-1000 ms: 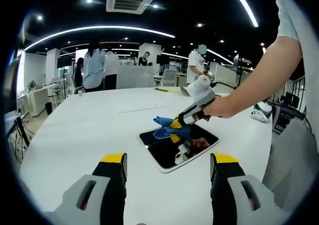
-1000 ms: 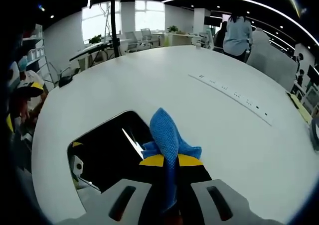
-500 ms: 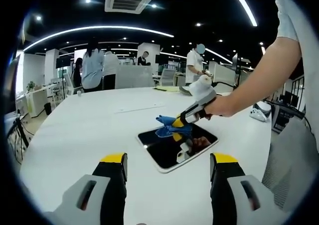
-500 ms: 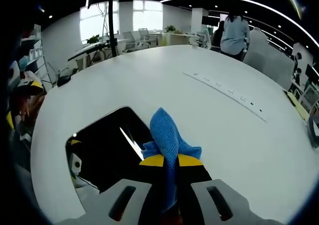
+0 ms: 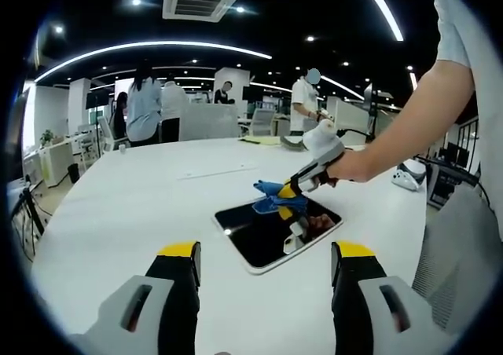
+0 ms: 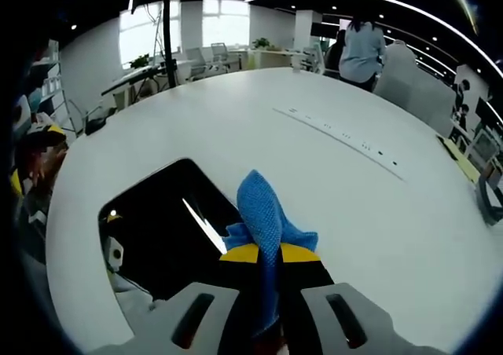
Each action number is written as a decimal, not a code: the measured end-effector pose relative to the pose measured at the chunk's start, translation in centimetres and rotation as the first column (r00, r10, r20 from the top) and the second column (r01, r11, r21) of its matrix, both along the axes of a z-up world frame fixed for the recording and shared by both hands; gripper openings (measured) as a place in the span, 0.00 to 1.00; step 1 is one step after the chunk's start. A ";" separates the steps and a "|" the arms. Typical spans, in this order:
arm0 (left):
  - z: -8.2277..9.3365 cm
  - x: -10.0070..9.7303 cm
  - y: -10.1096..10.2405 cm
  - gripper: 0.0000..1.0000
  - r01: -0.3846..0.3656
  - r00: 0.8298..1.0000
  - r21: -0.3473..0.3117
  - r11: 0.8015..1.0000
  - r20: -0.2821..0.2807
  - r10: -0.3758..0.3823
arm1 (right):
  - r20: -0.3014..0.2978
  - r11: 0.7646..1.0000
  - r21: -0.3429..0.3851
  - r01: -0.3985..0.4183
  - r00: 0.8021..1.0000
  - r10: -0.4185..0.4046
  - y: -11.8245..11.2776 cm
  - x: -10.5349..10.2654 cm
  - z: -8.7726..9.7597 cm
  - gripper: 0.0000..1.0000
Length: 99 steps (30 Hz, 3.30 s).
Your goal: Wipe the mirror surface with the cleaning cloth until all visible marks leave the cleaned area.
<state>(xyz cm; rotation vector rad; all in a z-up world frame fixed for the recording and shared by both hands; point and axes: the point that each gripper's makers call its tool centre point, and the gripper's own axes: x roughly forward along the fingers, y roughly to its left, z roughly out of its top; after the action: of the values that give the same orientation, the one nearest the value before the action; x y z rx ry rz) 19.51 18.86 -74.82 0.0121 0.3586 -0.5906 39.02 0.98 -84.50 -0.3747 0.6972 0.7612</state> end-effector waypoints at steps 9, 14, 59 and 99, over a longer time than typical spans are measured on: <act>0.2 0.0 -0.4 0.67 0.008 1.000 0.000 1.000 0.001 -0.008 | -0.001 1.000 -0.011 0.014 1.000 -0.014 -1.2 0.0 0.0 0.02; 0.2 0.1 -0.5 0.67 0.012 1.000 0.000 1.000 0.001 -0.012 | -0.001 1.000 -0.013 0.020 1.000 -0.020 -1.7 0.0 0.0 0.02; 0.4 -0.1 -1.0 0.66 0.027 1.000 0.003 1.000 0.006 -0.027 | -0.013 0.995 -0.008 0.098 0.995 -0.098 -4.8 -0.9 0.0 0.02; 0.9 -0.2 -1.6 0.65 0.044 0.999 -0.002 0.999 0.014 -0.044 | -0.013 0.993 -0.004 0.122 0.992 -0.122 -5.2 -4.3 -0.1 0.02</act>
<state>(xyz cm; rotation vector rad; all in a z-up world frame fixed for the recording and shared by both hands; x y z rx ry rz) 19.31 17.26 -73.90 0.0220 0.3445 -0.6338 34.71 -4.26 -84.55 -0.3269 0.7274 0.6478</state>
